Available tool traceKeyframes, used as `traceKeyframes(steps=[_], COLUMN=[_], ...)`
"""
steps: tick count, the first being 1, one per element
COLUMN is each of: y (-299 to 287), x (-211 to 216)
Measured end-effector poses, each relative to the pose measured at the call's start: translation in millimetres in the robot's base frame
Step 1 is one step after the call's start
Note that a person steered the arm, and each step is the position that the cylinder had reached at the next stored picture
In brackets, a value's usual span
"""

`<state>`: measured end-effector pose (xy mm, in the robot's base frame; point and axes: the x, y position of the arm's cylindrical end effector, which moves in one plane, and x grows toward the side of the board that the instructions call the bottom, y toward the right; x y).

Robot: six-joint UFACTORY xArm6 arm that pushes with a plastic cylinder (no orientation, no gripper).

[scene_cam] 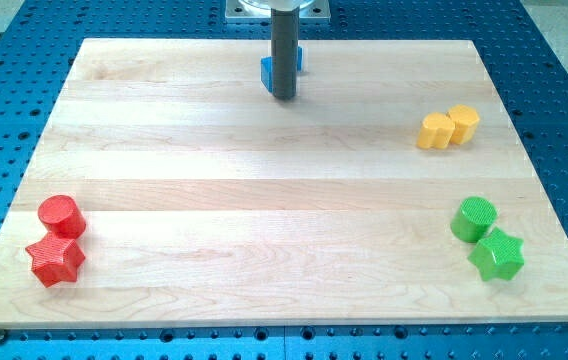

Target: Move your arm towards the yellow blocks

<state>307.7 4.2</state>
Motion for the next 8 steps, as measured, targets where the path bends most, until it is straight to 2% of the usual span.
traceKeyframes(steps=[6, 8], y=[5.5, 63.7], x=[2.0, -1.8])
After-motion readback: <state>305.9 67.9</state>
